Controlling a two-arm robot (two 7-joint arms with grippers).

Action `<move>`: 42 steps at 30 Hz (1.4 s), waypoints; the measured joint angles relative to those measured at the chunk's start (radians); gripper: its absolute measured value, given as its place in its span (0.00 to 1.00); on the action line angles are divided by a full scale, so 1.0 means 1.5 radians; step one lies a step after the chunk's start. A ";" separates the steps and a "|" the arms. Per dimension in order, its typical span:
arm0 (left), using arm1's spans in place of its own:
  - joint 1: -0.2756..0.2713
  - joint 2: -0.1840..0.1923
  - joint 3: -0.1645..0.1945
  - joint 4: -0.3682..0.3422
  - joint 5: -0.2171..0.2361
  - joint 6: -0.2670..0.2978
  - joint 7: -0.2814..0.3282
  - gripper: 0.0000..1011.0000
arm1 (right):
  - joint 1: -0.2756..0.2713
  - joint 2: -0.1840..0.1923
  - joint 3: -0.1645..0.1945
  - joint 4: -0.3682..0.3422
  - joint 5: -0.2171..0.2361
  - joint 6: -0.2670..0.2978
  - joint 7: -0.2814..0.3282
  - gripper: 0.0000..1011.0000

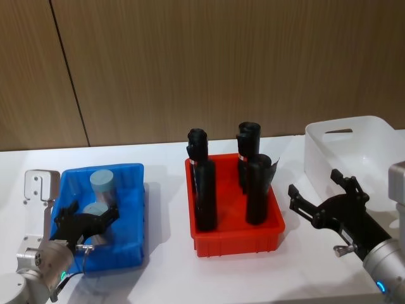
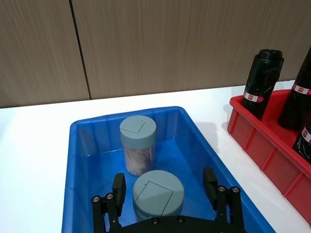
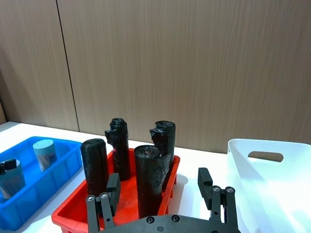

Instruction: Pick the cotton swabs from the blue box and place them into the white box.

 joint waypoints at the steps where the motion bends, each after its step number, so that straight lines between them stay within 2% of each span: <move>1: -0.002 -0.001 0.000 0.003 0.000 0.001 -0.001 0.99 | 0.000 0.000 0.000 0.000 0.000 0.000 0.000 0.99; 17: -0.028 -0.015 0.000 0.054 0.008 0.011 -0.033 0.99 | 0.000 0.000 0.000 0.000 0.000 0.000 0.000 0.99; 27: -0.033 -0.019 -0.001 0.067 0.009 0.012 -0.039 0.78 | 0.000 0.000 0.000 0.000 0.000 0.000 0.000 0.99; 30: -0.033 -0.019 -0.002 0.068 0.009 0.012 -0.038 0.67 | 0.000 0.000 0.000 0.000 0.000 0.000 0.000 0.99; 42: -0.022 -0.014 -0.008 0.045 0.011 0.010 -0.024 0.67 | 0.000 0.000 0.000 0.000 0.000 0.000 0.000 0.99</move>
